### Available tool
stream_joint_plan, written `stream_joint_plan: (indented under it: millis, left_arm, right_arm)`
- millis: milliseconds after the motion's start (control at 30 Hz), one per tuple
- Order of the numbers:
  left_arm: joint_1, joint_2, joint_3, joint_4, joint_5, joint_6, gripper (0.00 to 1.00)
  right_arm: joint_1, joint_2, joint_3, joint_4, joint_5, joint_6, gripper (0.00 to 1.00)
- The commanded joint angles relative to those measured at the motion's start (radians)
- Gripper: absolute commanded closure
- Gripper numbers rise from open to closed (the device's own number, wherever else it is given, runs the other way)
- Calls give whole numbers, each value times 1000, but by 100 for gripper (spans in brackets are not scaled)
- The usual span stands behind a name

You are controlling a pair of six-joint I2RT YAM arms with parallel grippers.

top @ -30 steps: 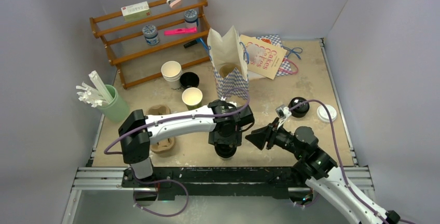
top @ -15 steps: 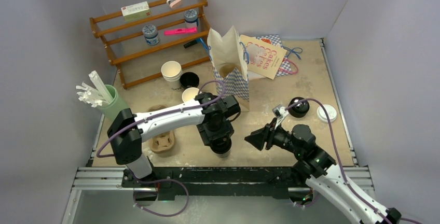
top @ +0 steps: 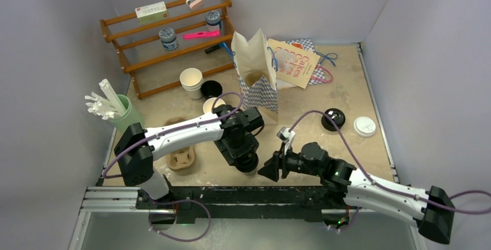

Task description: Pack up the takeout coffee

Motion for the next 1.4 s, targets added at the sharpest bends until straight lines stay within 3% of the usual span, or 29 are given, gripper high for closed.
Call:
stream_joint_plan:
  millis: [0, 233, 1067, 1367]
  left_arm:
    - [-10, 44, -49, -107, 1, -55, 81]
    - [-19, 61, -43, -94, 9, -73, 80]
    - [-71, 90, -68, -45, 20, -124, 80]
    - [-74, 98, -92, -19, 29, -124, 81]
  right_arm:
    - [77, 64, 17, 140, 162, -26, 43]
    - [82, 77, 17, 149, 277, 27, 42]
    - [82, 105, 36, -12, 178, 32, 48]
    - [81, 90, -1, -45, 187, 72, 56]
